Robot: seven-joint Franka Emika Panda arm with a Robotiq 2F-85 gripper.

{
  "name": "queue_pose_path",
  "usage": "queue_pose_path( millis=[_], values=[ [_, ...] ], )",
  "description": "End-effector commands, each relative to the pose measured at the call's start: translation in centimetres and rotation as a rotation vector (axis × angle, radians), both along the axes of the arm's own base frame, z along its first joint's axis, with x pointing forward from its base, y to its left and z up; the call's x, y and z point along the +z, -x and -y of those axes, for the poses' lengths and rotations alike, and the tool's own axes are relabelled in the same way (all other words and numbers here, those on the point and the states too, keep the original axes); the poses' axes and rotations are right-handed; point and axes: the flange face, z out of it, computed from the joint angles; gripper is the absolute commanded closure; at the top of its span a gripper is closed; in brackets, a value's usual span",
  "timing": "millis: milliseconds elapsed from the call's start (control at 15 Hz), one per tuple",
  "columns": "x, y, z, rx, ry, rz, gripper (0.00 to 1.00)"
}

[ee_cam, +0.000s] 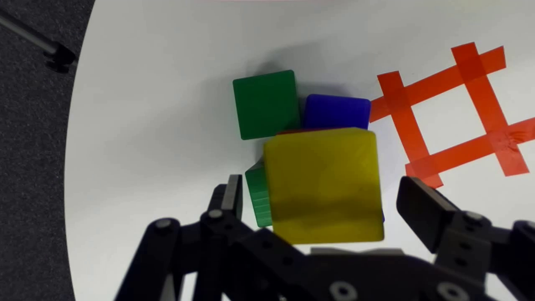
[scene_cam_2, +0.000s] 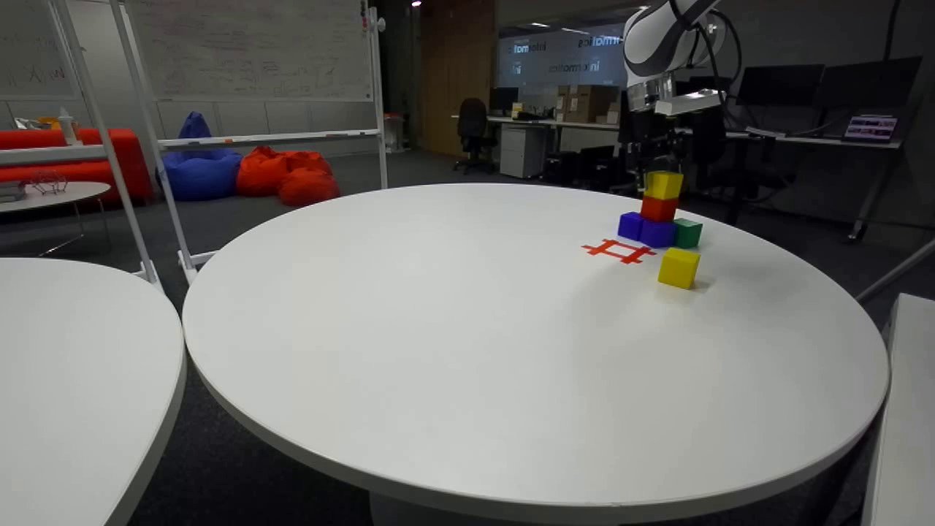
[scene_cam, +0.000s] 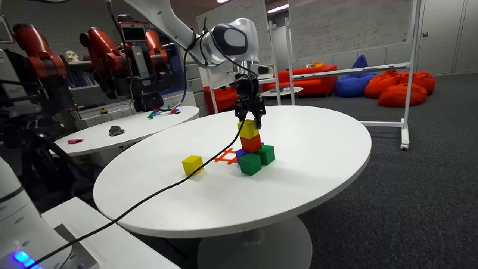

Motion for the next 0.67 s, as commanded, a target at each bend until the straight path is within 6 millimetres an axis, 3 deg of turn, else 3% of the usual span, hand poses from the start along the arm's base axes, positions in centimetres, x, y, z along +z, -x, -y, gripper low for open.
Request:
queue_pose_path(
  millis=[0, 67, 133, 200, 600],
  values=[
    [0.04, -0.03, 0.05, 0.0, 0.0, -0.001, 0.0],
    [0.04, -0.03, 0.05, 0.0, 0.0, -0.001, 0.0],
    [-0.02, -0.08, 0.01, 0.002, -0.008, 0.009, 0.25],
    [-0.11, -0.11, 0.02, 0.002, -0.005, 0.007, 0.26],
    [-0.58, -0.26, -0.08, 0.001, 0.004, -0.013, 0.7]
  ],
)
